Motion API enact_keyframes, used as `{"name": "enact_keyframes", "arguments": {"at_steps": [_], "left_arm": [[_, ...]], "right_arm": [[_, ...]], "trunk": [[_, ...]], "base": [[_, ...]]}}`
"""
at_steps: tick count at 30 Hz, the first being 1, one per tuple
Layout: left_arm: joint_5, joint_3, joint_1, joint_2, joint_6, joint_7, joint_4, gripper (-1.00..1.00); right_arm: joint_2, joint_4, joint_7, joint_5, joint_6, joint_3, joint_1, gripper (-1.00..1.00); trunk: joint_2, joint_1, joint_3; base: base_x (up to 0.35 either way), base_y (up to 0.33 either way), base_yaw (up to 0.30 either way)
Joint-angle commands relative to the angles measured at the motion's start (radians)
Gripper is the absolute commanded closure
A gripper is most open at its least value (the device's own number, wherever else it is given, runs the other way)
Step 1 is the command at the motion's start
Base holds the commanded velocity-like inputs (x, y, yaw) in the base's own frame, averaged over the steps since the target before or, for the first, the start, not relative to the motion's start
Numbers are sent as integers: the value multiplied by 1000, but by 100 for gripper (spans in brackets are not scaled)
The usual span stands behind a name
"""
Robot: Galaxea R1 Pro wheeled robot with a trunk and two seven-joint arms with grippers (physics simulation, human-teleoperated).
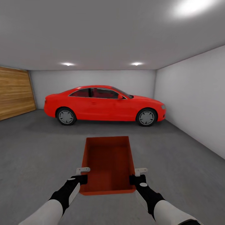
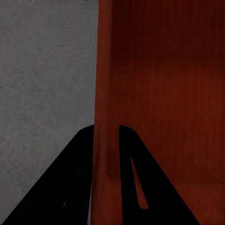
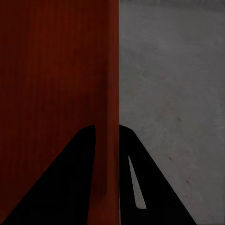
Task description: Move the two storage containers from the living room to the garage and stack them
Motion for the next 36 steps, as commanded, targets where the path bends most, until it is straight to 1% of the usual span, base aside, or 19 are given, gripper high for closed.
{"name": "enact_keyframes", "arguments": {"at_steps": [1,23,29,36], "left_arm": [[-9,-1,1,15,8,15,0,100],[-9,-1,1,16,8,15,3,100],[-9,-1,1,16,8,15,3,100],[-9,-1,1,16,8,15,3,100]], "right_arm": [[-1,-6,-8,3,-6,-28,-2,100],[-1,-6,-9,3,-9,-28,-2,100],[-1,-6,-9,3,1,-28,-2,100],[-1,-6,-9,3,-8,-28,-2,100]], "trunk": [[-1,1,-1],[-1,1,-1],[-1,1,-1],[-1,1,-1]], "base": [[321,0,0],[321,0,0],[321,0,0],[321,0,0]]}}
